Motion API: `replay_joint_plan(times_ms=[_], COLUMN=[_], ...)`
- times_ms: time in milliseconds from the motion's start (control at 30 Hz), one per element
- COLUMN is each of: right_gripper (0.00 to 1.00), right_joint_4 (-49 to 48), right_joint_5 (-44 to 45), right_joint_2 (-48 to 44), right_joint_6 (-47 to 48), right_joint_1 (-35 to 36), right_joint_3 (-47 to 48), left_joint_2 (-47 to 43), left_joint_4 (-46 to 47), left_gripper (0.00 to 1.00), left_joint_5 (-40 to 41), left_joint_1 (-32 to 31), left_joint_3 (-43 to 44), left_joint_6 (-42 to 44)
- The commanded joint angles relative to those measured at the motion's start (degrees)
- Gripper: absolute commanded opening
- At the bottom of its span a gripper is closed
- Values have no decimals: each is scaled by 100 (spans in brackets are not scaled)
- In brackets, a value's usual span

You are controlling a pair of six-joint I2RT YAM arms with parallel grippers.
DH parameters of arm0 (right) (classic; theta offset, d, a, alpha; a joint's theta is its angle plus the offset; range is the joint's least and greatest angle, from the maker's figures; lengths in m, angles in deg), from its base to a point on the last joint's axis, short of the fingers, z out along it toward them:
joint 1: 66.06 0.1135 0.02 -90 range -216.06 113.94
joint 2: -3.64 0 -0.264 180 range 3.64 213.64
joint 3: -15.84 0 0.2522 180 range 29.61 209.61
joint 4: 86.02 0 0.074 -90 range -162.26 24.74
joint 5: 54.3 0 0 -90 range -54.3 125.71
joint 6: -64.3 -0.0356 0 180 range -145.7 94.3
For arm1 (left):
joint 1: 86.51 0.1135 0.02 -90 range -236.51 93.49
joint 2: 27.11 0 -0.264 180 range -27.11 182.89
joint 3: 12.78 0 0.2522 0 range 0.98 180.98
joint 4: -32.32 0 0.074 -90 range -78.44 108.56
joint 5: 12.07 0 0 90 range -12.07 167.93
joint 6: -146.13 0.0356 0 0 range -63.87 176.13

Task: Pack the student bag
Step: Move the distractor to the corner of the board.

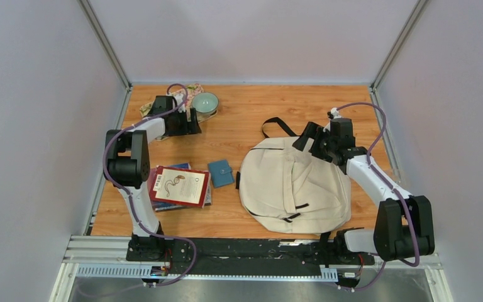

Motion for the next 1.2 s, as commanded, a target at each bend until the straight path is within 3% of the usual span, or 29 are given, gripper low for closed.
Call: replay_joint_plan(times_ms=[0, 533, 800, 933, 1167], right_gripper=[99, 99, 99, 99, 99], right_joint_4=[6, 33, 85, 50, -64], right_joint_5=[12, -76, -67, -155, -366], right_joint_2=[87, 131, 122, 175, 105], right_joint_6=[116, 133, 151, 107, 11], right_joint_1=[10, 1, 1, 1, 1], right_joint_3=[309, 353, 379, 449, 415], left_joint_2=[271, 693, 887, 589, -728], left_joint_4=[-193, -88, 35, 114, 466], left_gripper=[90, 90, 90, 90, 90], left_joint_5=[224, 409, -372, -583, -672], left_joint_1=[404, 914, 1406, 1406, 1380], left_joint_3=[290, 887, 1073, 800, -218], left_joint_6=[209, 437, -81, -221, -915])
